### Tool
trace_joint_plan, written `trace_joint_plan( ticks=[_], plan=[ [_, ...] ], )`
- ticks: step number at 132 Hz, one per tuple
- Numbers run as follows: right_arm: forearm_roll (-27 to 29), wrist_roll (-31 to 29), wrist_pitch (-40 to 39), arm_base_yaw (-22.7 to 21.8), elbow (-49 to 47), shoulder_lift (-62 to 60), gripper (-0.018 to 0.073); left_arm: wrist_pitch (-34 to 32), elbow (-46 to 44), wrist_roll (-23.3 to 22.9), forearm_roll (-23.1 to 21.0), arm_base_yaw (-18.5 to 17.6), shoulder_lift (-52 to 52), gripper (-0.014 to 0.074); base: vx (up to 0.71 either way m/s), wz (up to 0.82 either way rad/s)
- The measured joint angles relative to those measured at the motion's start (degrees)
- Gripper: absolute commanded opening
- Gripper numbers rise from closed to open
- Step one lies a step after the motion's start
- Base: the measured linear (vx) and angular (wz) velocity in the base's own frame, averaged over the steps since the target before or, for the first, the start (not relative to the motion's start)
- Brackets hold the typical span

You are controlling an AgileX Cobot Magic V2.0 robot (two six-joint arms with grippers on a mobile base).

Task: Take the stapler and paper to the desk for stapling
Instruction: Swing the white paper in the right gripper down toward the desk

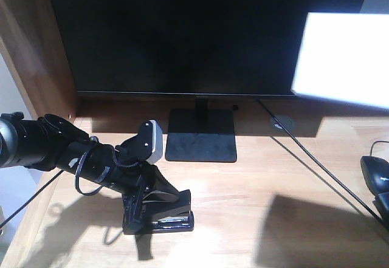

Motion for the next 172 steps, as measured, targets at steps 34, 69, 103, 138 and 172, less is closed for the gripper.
trace_joint_plan(
  ticks=[34,69,103,138,172],
  plan=[
    [-4.65,5.78,-8.06,0.00,-4.47,15.91,-0.0002,0.05,0.00,0.00,0.00,0.00,0.00,-0.0006,0.00,0.00],
    [-9.46,9.25,-9.58,-1.07,-7.61,25.43,-0.0002,0.05,0.00,0.00,0.00,0.00,0.00,-0.0006,0.00,0.00],
    [-24.97,26.70,-13.72,-17.97,-9.07,31.61,-0.0002,0.05,0.00,0.00,0.00,0.00,0.00,-0.0006,0.00,0.00],
    [-53.74,45.06,-14.06,-34.55,-15.27,37.71,-0.0002,0.05,0.00,0.00,0.00,0.00,0.00,-0.0006,0.00,0.00],
    [-75.10,51.91,-14.91,-36.58,-17.05,43.04,-0.0002,0.05,0.00,0.00,0.00,0.00,0.00,-0.0006,0.00,0.00]
  ],
)
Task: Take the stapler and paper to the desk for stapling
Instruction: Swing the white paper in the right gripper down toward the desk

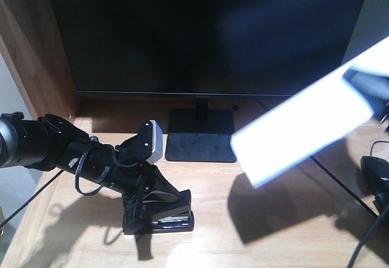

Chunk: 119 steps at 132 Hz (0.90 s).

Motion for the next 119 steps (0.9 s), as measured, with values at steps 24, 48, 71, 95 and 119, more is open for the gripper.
trace_joint_plan(
  ticks=[24,48,71,95,119],
  plan=[
    [-14.64,0.92,0.00,0.00,0.00,3.28,-0.0002,0.00,0.00,0.00,0.00,0.00,0.00,-0.0006,0.00,0.00],
    [-24.30,1.27,-0.10,0.00,0.00,4.73,-0.0002,0.00,0.00,0.00,0.00,0.00,0.00,-0.0006,0.00,0.00],
    [-26.05,1.40,-0.19,1.37,0.00,4.73,-0.0002,0.00,0.00,0.00,0.00,0.00,0.00,-0.0006,0.00,0.00],
    [-26.05,1.40,-0.24,9.02,0.00,4.73,-0.0002,0.00,0.00,0.00,0.00,0.00,0.00,-0.0006,0.00,0.00],
    [-25.70,1.84,-0.46,14.41,0.00,4.73,-0.0002,0.00,0.00,0.00,0.00,0.00,0.00,-0.0006,0.00,0.00]
  ],
)
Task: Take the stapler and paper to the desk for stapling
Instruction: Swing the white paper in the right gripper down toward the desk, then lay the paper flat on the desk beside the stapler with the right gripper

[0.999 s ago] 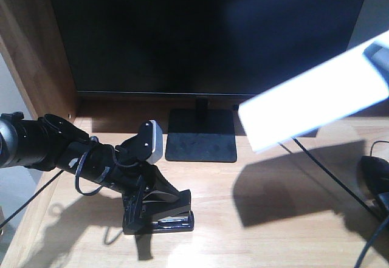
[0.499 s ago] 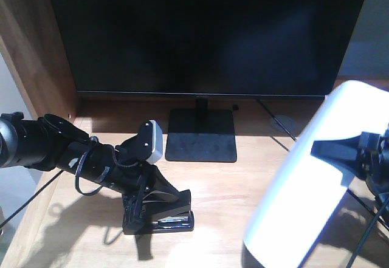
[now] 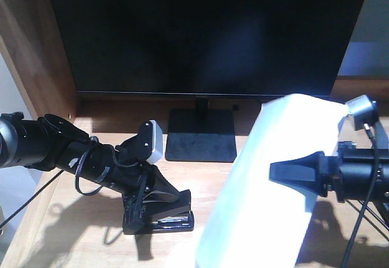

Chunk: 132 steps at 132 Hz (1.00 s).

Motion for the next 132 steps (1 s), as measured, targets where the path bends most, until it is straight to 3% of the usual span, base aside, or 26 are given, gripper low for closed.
trace_joint_plan(
  ticks=[29,46,77,104,132],
  plan=[
    [2.07,1.40,0.00,1.86,0.00,-0.49,-0.0002,0.00,0.00,0.00,0.00,0.00,0.00,-0.0006,0.00,0.00],
    [-1.21,1.83,0.00,1.86,0.15,-0.63,-0.0002,0.00,0.00,0.00,0.00,0.00,0.00,-0.0006,0.00,0.00],
    [-2.23,1.32,3.16,1.86,3.57,1.36,-0.0002,0.00,0.00,0.00,0.00,0.00,0.00,-0.0006,0.00,0.00],
    [-2.23,-2.22,10.98,1.86,4.63,4.97,-0.0002,0.00,0.00,0.00,0.00,0.00,0.00,-0.0006,0.00,0.00],
    [-2.11,-7.50,13.67,1.86,4.63,8.16,-0.0002,0.00,0.00,0.00,0.00,0.00,0.00,-0.0006,0.00,0.00]
  ],
)
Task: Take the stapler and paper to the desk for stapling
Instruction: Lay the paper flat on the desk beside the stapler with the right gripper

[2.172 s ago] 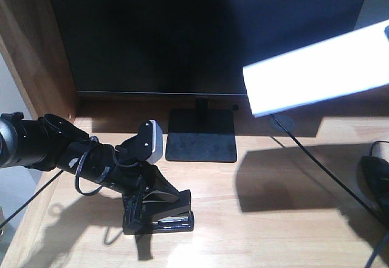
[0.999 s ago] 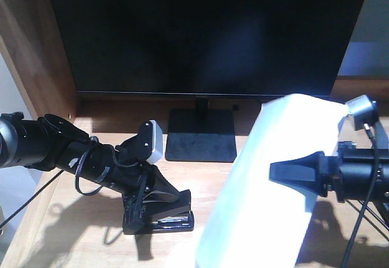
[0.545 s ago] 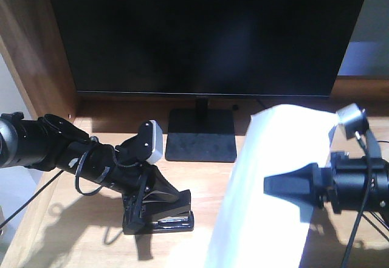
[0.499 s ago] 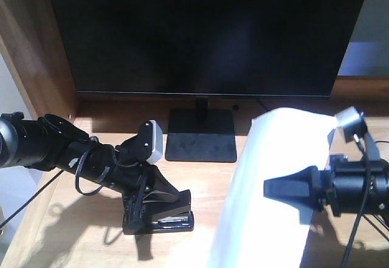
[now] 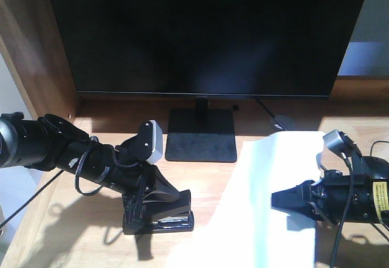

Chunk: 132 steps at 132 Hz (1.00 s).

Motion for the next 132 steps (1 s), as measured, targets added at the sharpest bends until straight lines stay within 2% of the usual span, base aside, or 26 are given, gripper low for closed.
trace_joint_plan(
  ticks=[31,52,132],
  plan=[
    [0.12,-7.79,-5.62,0.00,0.00,0.19,-0.0002,0.00,0.00,0.00,0.00,0.00,0.00,-0.0006,0.00,0.00],
    [0.12,-10.97,-9.30,0.00,0.00,0.19,-0.0002,0.00,0.00,0.00,0.00,0.00,0.00,-0.0006,0.00,0.00],
    [0.12,-14.63,-10.70,0.00,0.00,5.25,-0.0002,0.00,0.00,0.00,0.00,0.00,0.00,-0.0006,0.00,0.00]
  ],
)
